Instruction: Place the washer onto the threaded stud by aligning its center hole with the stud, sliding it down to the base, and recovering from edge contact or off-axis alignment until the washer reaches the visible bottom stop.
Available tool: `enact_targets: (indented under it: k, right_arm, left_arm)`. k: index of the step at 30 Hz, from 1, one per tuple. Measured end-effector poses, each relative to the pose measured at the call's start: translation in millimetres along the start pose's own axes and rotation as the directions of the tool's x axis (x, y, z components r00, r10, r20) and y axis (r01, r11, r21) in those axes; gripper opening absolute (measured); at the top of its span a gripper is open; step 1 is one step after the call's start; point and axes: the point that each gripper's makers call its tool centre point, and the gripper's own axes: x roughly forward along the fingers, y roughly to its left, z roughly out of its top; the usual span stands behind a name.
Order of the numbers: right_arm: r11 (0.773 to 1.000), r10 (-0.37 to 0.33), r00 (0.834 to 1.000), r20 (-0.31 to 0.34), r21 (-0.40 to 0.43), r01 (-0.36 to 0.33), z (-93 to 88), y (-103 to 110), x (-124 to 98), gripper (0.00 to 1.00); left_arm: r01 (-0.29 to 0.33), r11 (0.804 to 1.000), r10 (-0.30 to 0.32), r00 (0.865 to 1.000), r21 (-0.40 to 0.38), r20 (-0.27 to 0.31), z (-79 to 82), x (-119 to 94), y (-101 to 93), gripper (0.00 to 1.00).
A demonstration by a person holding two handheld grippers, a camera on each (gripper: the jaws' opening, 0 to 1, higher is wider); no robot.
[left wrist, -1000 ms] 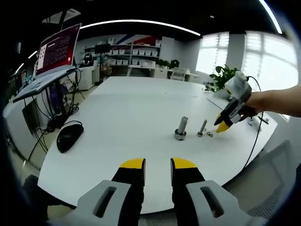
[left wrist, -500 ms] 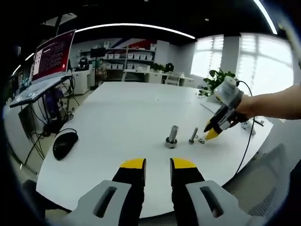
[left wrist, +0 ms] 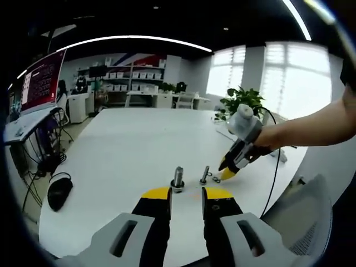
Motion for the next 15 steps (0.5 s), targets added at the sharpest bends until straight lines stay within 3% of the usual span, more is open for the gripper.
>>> enact_targets:
  k: [3, 11, 15]
  right_arm:
    - [1.0, 0.004, 1.0, 0.004, -0.003, -0.004, -1.3, -1, -1, 0.29]
    - [1.0, -0.002, 1.0, 0.004, -0.02, 0.002, -6.2, -4, -6, 0.29]
    - [1.0, -0.008, 1.0, 0.002, -0.028, 0.008, -6.6, -7, -7, 0.29]
  left_arm:
    - [0.066, 0.996, -0.066, 0.998, -0.064, -0.003, -0.1, 6, -11.8, 0.2]
    - [0.097, 0.993, -0.097, 0.995, -0.069, 0.011, -0.3, 18, -20.7, 0.22]
    - [0.116, 0.987, -0.116, 0.993, -0.109, 0.004, -2.1, 19, -23.9, 0.2]
